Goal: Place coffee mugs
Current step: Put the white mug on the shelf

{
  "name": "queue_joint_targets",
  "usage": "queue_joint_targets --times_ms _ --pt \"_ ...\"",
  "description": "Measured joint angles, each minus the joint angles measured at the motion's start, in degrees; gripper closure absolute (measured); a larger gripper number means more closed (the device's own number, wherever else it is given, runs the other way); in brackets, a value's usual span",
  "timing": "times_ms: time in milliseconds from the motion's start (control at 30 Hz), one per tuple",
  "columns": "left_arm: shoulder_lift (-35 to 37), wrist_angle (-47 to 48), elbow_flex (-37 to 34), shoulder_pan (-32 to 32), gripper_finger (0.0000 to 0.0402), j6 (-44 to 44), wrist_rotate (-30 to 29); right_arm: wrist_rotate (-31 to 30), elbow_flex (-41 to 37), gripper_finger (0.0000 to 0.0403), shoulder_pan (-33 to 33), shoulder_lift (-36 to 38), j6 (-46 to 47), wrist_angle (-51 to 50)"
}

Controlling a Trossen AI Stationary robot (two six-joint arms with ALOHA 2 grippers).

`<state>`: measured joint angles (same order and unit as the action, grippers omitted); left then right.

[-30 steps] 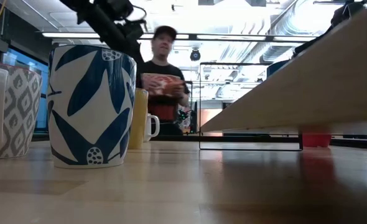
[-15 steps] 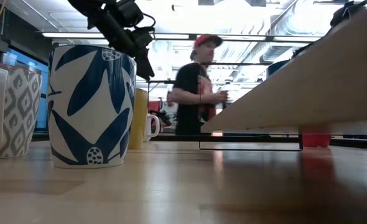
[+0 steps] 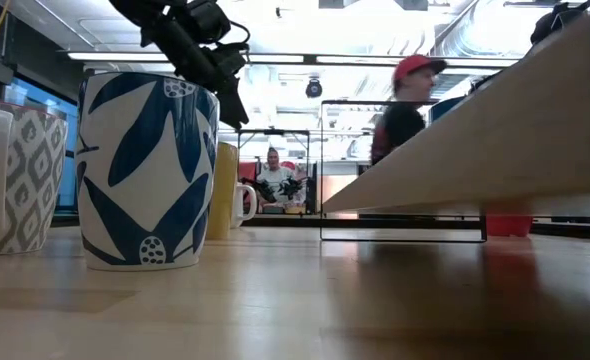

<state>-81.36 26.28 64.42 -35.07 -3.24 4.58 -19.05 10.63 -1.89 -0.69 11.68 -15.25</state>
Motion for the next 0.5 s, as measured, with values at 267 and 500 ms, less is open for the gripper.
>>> queue_joint_targets --times_ms 267,500 --pt "0.0 -1.15 -0.02 0.3 0.0273 -0.7 -0.04 -0.01 0.0 0.0277 -0.02 0.0 -0.12 -0.02" --pt "0.0 -1.52 -0.02 0.65 0.0273 -0.15 -0.06 -0.02 0.0 0.0277 0.0 0.0 -0.12 -0.02"
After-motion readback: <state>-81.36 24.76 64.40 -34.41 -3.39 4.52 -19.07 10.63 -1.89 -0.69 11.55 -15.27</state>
